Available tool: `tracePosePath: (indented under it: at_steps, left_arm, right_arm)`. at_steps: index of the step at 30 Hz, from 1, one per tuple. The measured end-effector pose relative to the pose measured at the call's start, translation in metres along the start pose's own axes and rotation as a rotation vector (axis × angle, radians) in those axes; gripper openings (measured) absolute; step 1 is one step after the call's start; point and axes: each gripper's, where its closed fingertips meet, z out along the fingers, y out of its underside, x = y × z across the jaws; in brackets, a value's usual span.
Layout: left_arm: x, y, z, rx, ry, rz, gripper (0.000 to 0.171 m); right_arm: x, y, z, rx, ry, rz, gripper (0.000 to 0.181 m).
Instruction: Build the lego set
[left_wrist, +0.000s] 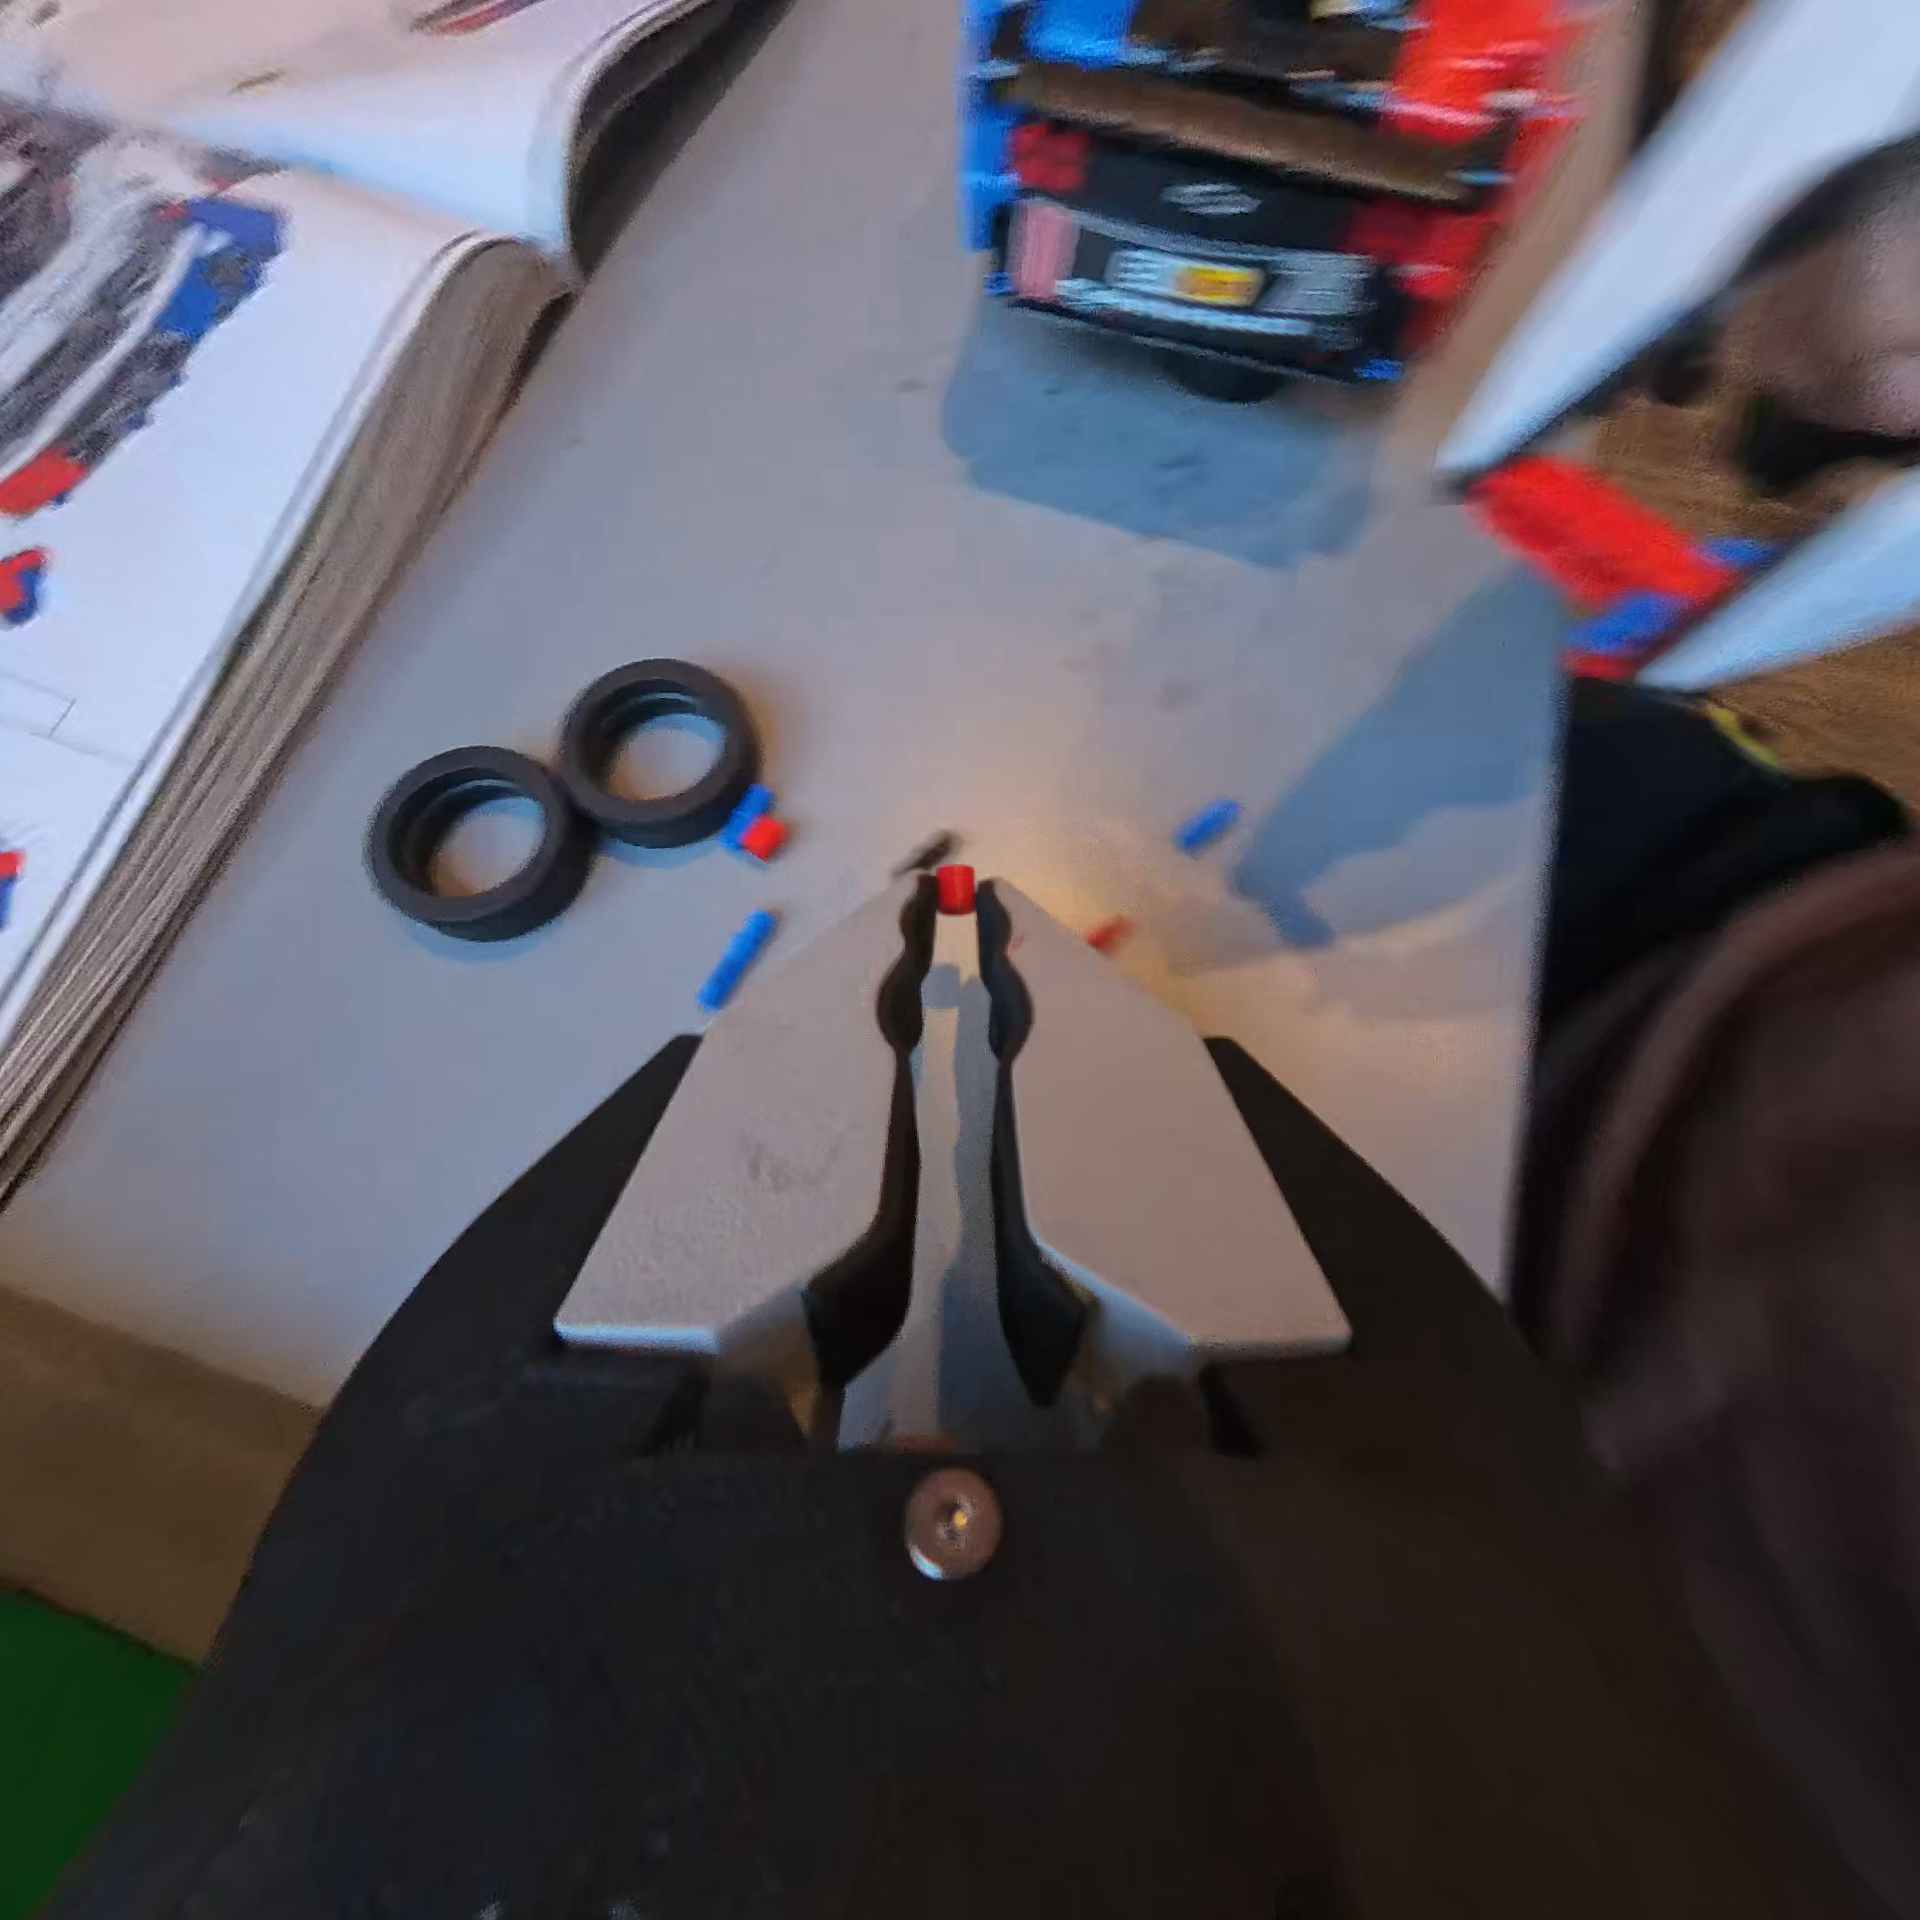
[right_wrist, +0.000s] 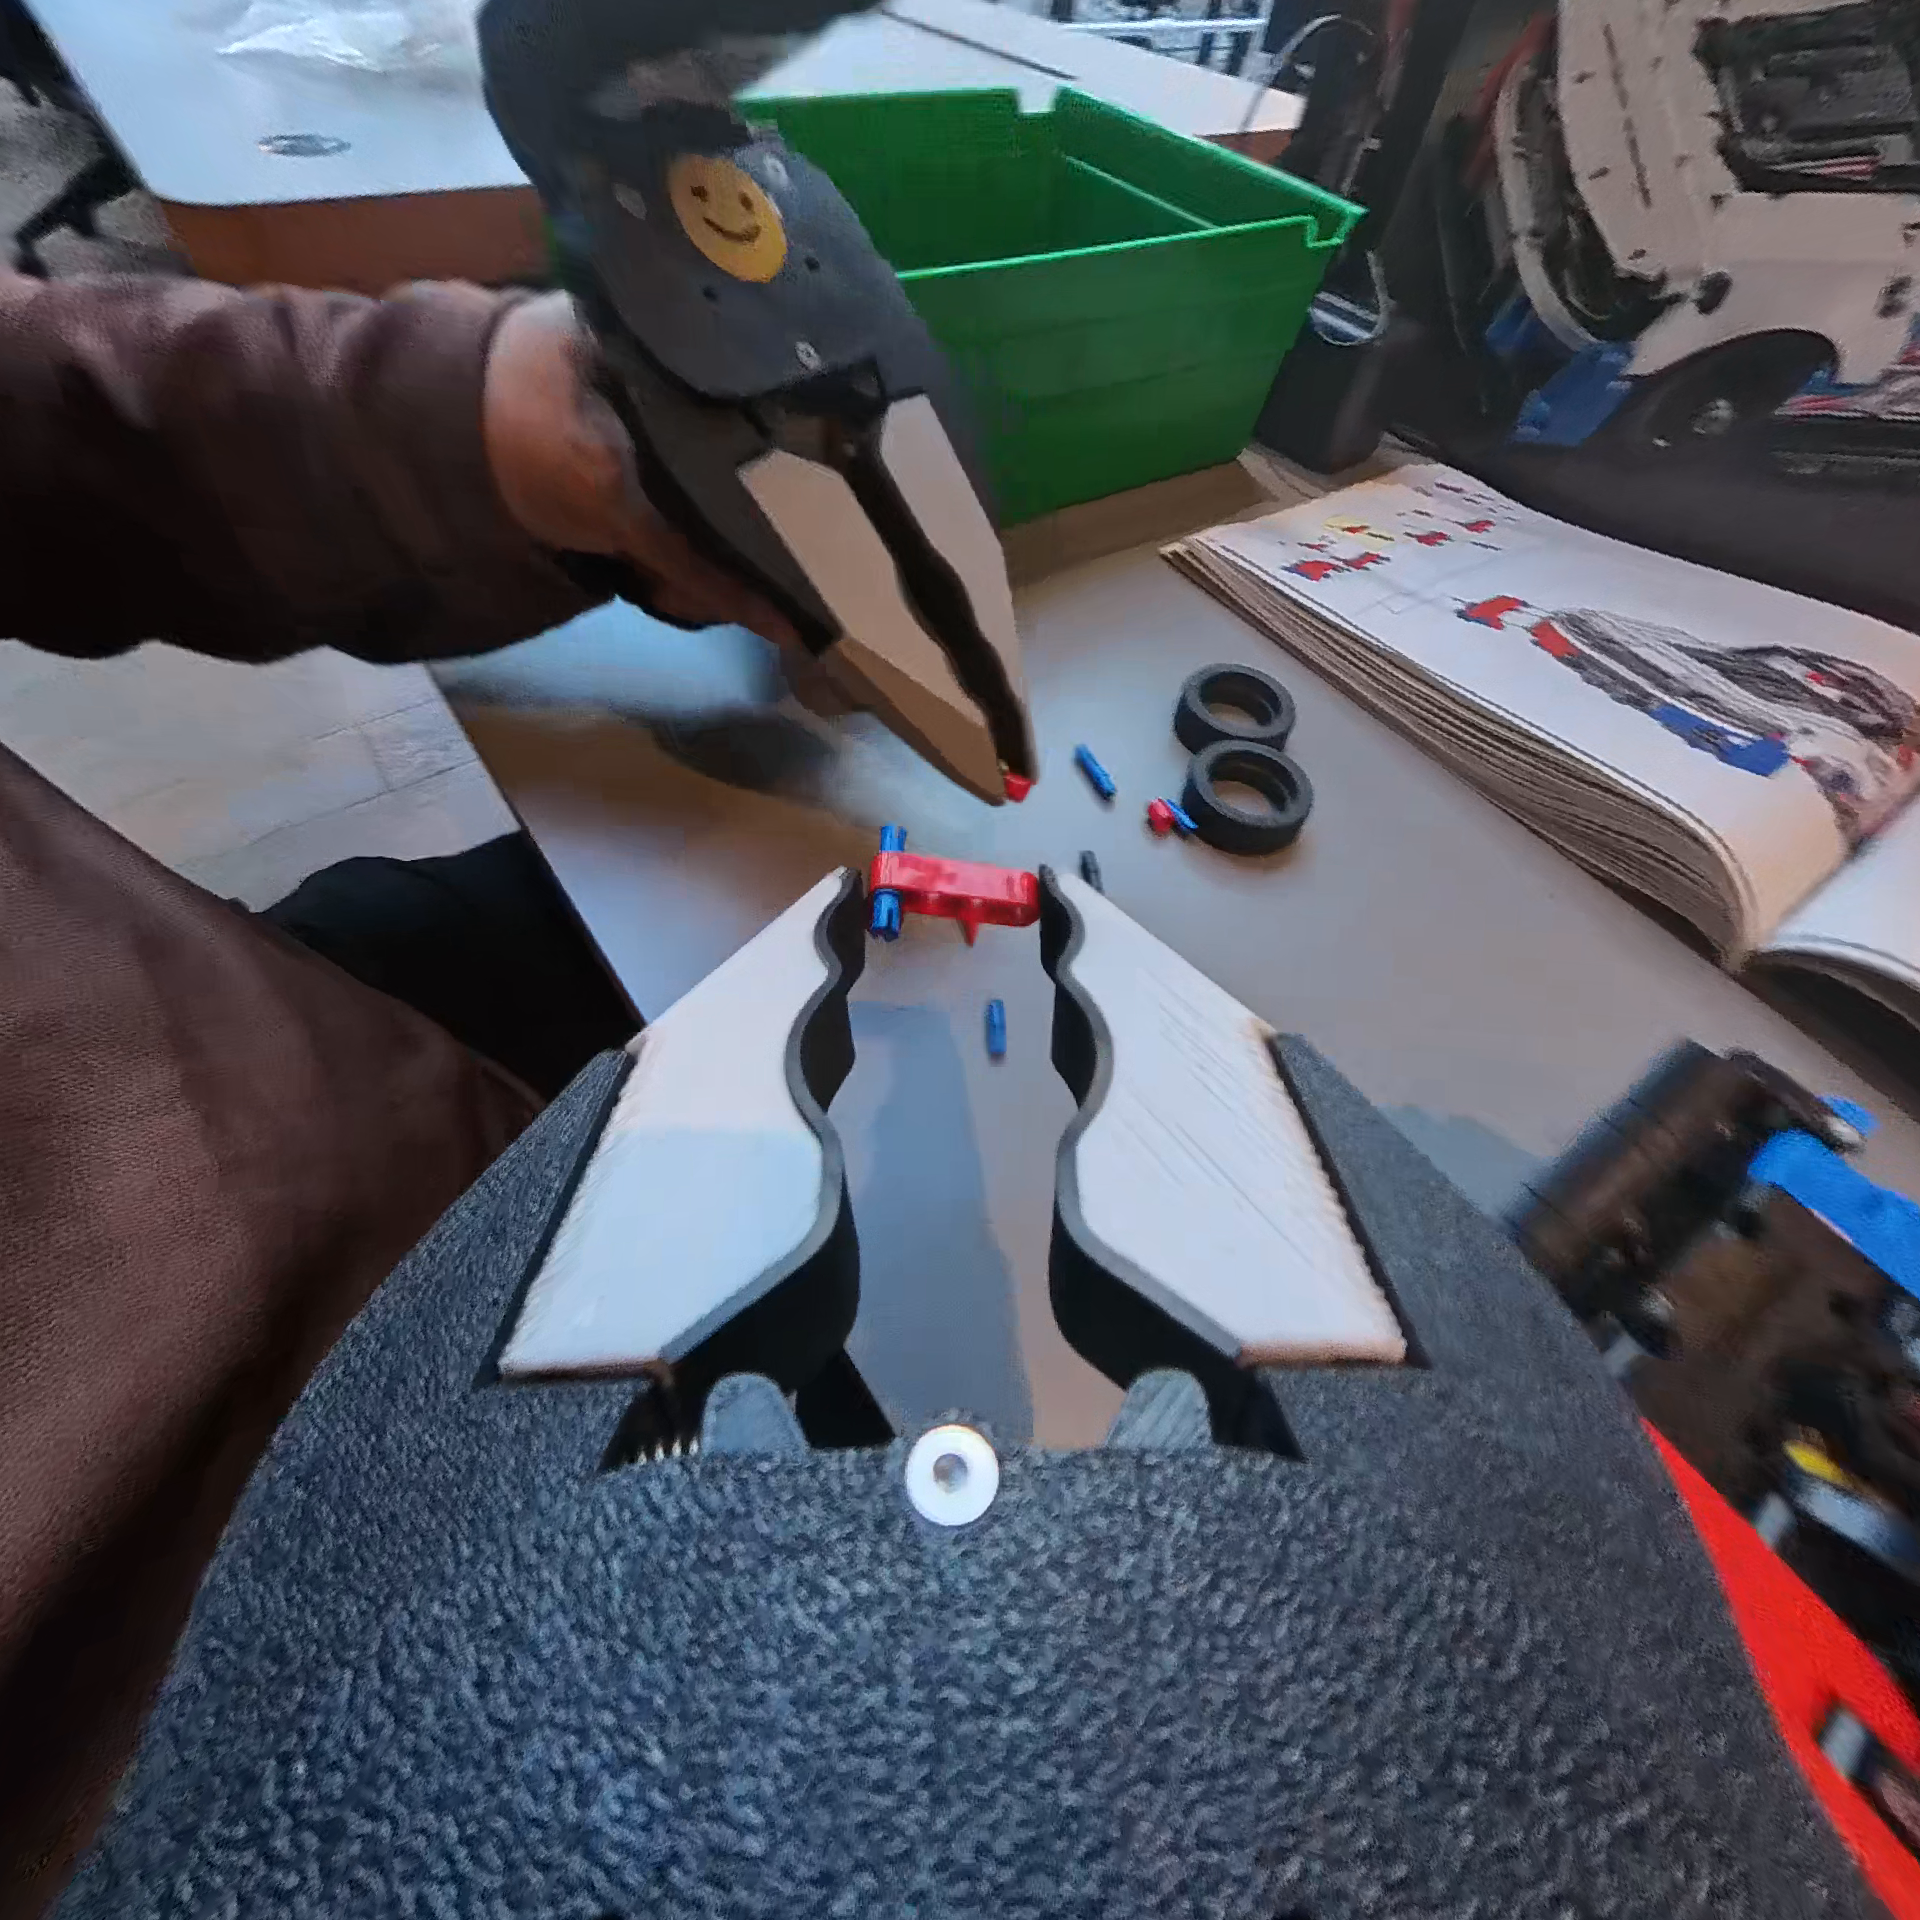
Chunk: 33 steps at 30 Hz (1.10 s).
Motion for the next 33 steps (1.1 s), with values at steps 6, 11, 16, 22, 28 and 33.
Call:
tracePosePath:
  at_steps: [6, 11, 16, 22, 28, 33]
  left_arm:
    - [0.045, 0.035, -0.059, 0.031, 0.155, 0.023, 0.005]
    - [0.059, 0.066, -0.071, 0.01, 0.169, 0.024, 0.005]
    - [0.057, 0.08, -0.068, 0.014, 0.16, 0.023, 0.005]
    - [0.057, 0.082, -0.066, -0.002, 0.164, 0.026, 0.005]
    - [0.057, 0.084, -0.064, -0.022, 0.174, 0.014, 0.005]
    - [0.052, 0.087, -0.06, -0.049, 0.161, -0.019, 0.005]
  right_arm:
    - [-0.04, 0.007, 0.046, -0.087, -0.188, -0.119, 0.032]
    - [-0.058, 0.016, 0.075, -0.166, -0.26, -0.27, 0.032]
    - [-0.053, 0.024, 0.085, -0.222, -0.248, -0.314, 0.032]
    - [-0.049, 0.023, 0.084, -0.21, -0.218, -0.303, 0.032]
    - [-0.037, 0.008, 0.081, -0.125, -0.192, -0.241, 0.032]
    - [-0.029, -0.002, 0.081, -0.066, -0.16, -0.209, 0.032]
